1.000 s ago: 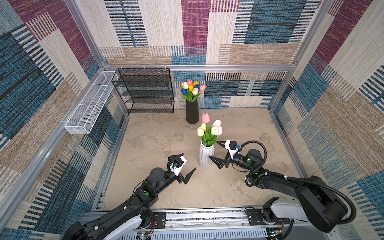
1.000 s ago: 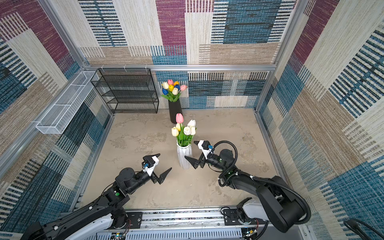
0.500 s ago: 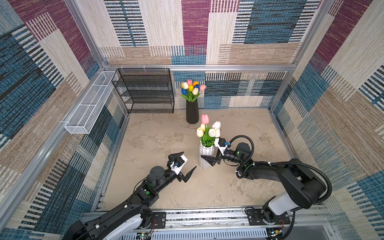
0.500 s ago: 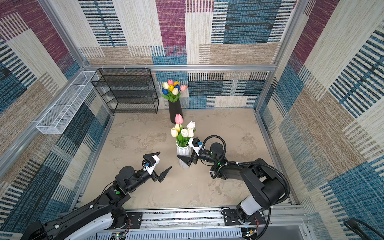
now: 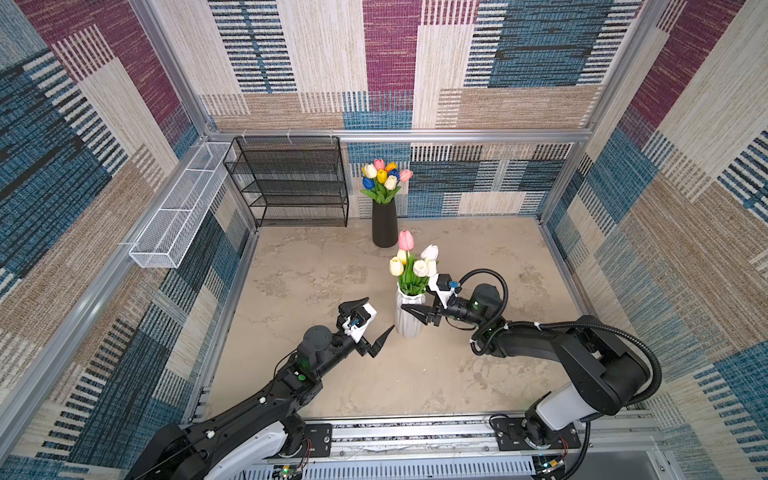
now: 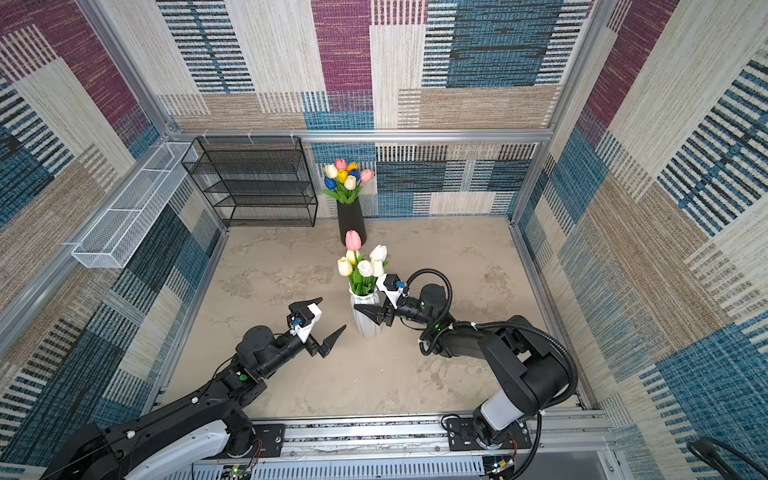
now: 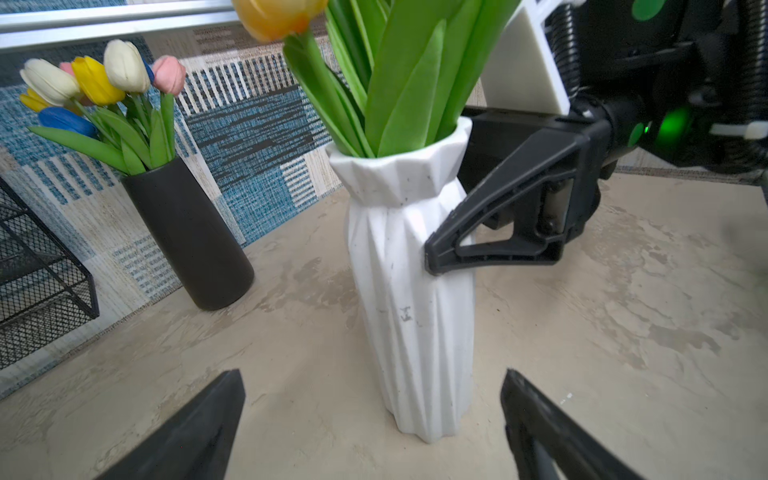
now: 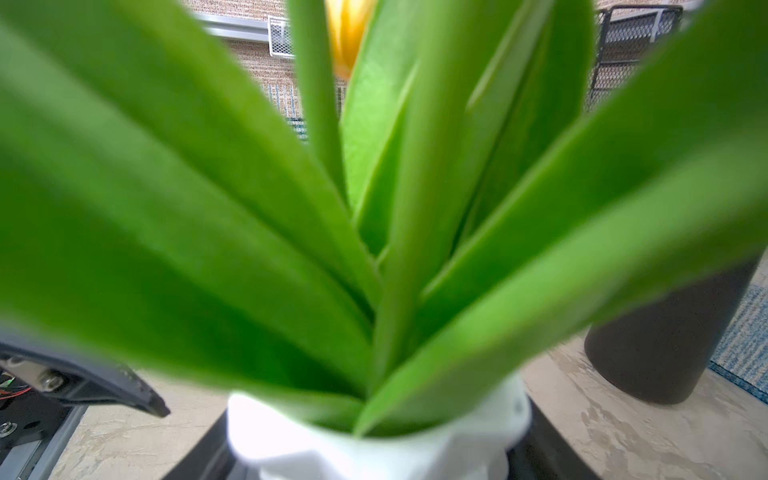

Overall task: Arrange the flowers into the vase
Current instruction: 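Push the white vase farther from the robot with the right gripper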

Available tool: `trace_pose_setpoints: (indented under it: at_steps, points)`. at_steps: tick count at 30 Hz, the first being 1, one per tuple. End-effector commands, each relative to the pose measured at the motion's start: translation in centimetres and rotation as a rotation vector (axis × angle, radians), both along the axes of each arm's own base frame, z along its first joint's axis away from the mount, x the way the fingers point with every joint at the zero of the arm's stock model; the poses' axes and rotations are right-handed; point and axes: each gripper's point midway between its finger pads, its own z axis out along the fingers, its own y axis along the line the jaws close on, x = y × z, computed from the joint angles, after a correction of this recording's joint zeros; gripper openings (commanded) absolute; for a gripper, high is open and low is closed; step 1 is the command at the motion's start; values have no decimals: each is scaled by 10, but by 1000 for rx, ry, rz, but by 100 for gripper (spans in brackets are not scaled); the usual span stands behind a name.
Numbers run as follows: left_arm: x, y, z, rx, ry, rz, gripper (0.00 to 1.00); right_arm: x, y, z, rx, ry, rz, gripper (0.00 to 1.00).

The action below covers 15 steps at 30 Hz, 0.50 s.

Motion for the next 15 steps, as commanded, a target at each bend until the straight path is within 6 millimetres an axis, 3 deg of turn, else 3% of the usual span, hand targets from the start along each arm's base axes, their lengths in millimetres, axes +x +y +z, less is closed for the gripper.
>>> trace_pose_setpoints:
  at_steps: [1,5,12,15]
  points:
    - [10,-8,22,-28,-58,-27,99,18,-6,33,96,-53,-41,41]
    - [20,-13,37,-41,-74,-30,99,52,-29,52,139,-40,-121,34]
    - [56,-31,53,-41,-85,-36,99,146,-91,69,145,-97,-326,30]
    - [75,-41,56,-35,-72,-40,99,194,-105,70,142,-125,-366,30]
